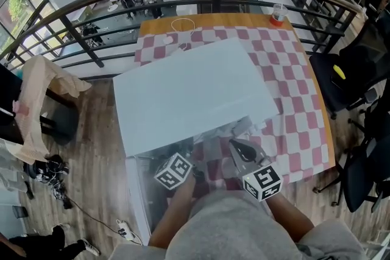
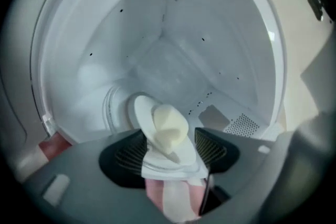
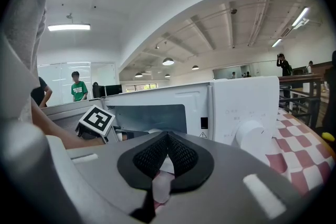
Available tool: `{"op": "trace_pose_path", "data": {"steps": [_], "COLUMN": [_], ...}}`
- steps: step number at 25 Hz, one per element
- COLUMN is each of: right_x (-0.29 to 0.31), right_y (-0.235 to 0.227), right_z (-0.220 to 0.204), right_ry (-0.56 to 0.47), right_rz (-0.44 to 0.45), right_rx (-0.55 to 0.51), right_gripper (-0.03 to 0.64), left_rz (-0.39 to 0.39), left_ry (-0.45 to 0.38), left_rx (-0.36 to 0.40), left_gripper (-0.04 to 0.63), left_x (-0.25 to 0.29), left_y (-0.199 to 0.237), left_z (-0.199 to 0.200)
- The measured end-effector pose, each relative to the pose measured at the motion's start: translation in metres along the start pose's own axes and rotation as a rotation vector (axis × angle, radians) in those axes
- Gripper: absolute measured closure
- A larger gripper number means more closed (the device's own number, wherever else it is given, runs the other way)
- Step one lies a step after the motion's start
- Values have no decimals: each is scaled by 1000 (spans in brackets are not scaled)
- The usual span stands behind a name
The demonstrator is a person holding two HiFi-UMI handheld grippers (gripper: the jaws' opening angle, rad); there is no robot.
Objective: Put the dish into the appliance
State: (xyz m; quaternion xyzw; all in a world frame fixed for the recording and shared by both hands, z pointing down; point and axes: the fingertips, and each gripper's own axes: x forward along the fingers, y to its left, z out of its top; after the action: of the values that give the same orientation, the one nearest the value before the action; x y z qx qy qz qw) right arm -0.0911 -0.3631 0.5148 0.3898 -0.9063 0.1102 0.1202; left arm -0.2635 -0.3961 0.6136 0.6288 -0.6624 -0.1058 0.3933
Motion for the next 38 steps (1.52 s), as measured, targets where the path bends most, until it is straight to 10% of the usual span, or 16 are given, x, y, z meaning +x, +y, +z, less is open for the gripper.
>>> {"op": "trace_pose_path", "data": {"steps": [11,16,23,38], "right_x": [-4,-6,-8,-11], "right_y": [-1,-1,2,8], "right_z": [-3,-5,-2,-10], "right_ry": [-3,-2,-14,-1], "right_rz": [-10,-11,-6,8], "right_rx": [4,5,5,4], "right_gripper": [619,619,620,619], "left_rz": [153,225,295,307], "left_ry": [91,155,256,215], "left_rx": [419,439,281,488], "left_gripper": [255,241,152,141], "left_x": [-1,-1,-5,-20], "left_y": [4,6,13,14], "left_z": [-14,-17,-24,-35]}}
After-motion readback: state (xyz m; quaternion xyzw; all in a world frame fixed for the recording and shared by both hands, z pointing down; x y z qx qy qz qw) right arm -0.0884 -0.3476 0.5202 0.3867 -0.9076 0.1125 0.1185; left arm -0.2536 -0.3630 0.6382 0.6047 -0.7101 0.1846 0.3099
